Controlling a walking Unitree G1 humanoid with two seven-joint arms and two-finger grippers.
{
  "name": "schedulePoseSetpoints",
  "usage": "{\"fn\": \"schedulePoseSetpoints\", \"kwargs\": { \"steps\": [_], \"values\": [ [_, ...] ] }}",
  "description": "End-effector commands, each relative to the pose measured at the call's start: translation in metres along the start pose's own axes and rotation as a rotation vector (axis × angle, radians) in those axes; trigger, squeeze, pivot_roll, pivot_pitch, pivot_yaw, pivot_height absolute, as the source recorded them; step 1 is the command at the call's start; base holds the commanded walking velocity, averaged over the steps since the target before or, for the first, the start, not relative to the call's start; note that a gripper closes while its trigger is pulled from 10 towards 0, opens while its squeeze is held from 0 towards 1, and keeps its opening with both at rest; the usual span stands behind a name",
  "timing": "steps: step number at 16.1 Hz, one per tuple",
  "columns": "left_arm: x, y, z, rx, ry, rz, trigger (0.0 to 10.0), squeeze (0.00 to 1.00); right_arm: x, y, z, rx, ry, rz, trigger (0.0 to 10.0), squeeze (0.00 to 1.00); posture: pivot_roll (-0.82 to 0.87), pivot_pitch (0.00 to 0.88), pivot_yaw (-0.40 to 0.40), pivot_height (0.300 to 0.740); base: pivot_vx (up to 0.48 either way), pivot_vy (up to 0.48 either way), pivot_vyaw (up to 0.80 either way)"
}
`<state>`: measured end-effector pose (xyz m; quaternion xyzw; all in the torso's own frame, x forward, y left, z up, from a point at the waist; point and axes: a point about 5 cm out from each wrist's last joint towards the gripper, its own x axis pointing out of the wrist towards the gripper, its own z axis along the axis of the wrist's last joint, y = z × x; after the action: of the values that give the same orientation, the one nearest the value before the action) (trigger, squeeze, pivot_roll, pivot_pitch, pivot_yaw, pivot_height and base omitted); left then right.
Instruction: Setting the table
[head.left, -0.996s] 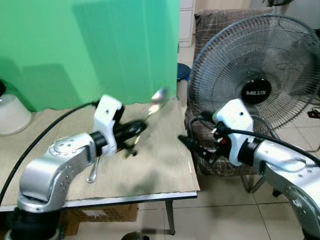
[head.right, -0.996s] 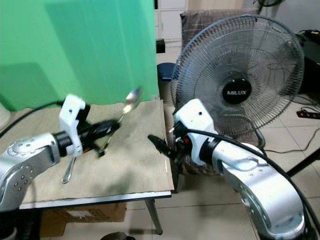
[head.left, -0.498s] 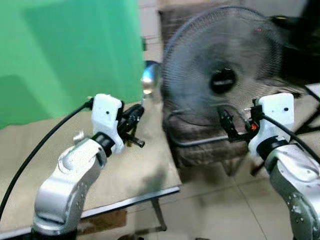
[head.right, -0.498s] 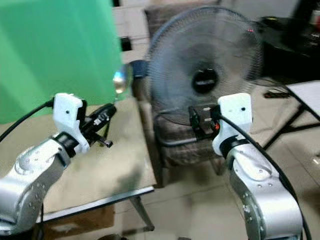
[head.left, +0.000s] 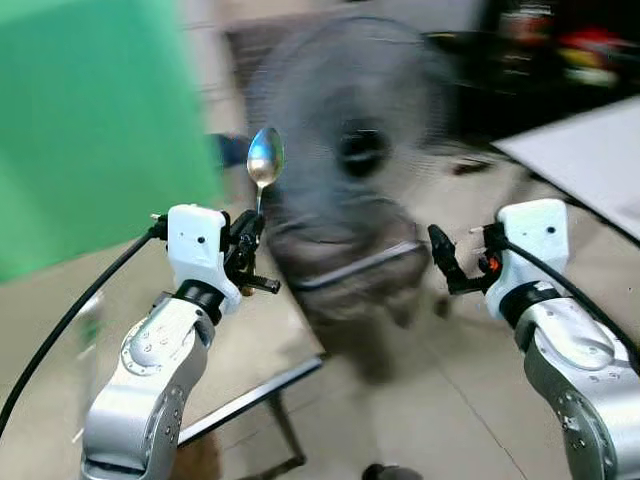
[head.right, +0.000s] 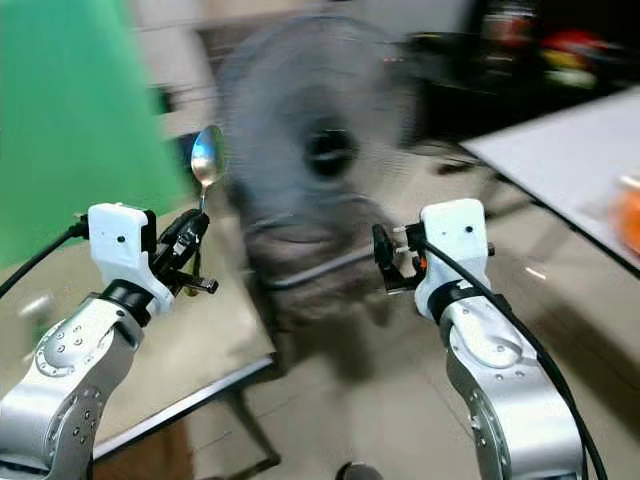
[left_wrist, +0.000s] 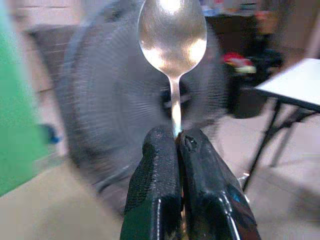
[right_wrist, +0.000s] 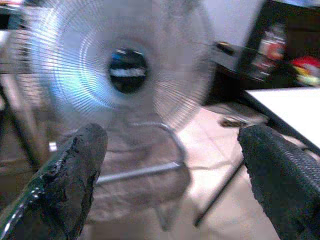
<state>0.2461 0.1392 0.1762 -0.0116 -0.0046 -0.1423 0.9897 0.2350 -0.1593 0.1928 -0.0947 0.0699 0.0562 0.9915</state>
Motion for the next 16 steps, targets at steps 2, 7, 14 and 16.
{"fn": "schedulePoseSetpoints", "kwargs": {
  "steps": [2, 7, 14, 16],
  "values": [
    [0.006, 0.002, -0.001, 0.015, -0.005, 0.002, 10.0, 0.0, -0.002, 0.002, -0.002, -0.019, 0.019, 0.022, 10.0, 0.0, -0.11, 0.0, 0.062, 0.74, 0.0, 0.0, -0.8],
    [0.006, 0.006, -0.002, -0.016, 0.008, 0.04, 10.0, 0.0, 0.0, 0.0, -0.003, -0.004, 0.031, 0.001, 10.0, 0.0, -0.11, 0.0, 0.081, 0.74, 0.0, 0.0, -0.8],
    [0.021, -0.008, -0.003, -0.025, -0.003, -0.009, 10.0, 0.0, -0.002, -0.007, 0.001, -0.013, -0.002, -0.09, 10.0, 0.0, -0.15, 0.0, 0.102, 0.74, 0.0, -0.174, -0.57],
    [0.023, -0.009, -0.004, -0.023, -0.002, -0.023, 10.0, 0.0, -0.005, -0.008, 0.001, -0.026, 0.001, -0.106, 10.0, 0.0, -0.15, 0.0, 0.103, 0.74, 0.0, -0.349, 0.0]
  ]
}}
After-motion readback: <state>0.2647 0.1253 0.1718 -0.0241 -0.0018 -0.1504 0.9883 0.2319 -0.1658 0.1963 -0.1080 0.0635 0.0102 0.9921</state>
